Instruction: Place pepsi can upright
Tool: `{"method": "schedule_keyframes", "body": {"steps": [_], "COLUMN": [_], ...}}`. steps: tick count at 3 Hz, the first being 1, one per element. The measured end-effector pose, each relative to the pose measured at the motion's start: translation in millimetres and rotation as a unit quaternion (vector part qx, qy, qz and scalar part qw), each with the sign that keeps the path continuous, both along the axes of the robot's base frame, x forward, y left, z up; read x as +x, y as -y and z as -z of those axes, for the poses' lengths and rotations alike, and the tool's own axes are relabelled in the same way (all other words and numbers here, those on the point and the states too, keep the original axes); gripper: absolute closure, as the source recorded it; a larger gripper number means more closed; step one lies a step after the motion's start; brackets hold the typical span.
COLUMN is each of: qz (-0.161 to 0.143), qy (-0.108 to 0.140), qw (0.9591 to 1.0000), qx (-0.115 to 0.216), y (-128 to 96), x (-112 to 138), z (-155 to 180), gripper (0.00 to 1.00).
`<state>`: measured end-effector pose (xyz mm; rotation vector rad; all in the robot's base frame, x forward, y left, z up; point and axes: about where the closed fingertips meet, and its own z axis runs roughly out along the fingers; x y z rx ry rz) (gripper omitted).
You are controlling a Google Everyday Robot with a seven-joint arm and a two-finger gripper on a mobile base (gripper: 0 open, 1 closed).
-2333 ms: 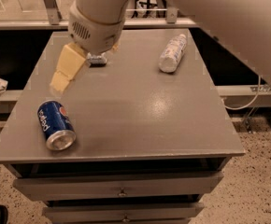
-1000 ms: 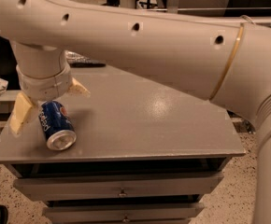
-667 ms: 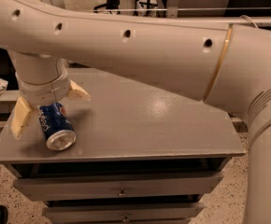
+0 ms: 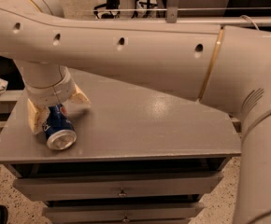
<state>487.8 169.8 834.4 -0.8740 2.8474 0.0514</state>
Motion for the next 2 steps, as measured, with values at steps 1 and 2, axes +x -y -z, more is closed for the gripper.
{"method": "schedule_keyframes", "body": {"steps": [1, 2], "qz": [0.019, 0.023], "qy": [0.003, 0.014], "qw": [0.9998, 0.9996], "qx": [-0.002, 0.0], "y": [1.8, 2.7], "x": [5.4, 14.2], "z": [1.4, -7.9], "gripper": [0.46, 0.68]}}
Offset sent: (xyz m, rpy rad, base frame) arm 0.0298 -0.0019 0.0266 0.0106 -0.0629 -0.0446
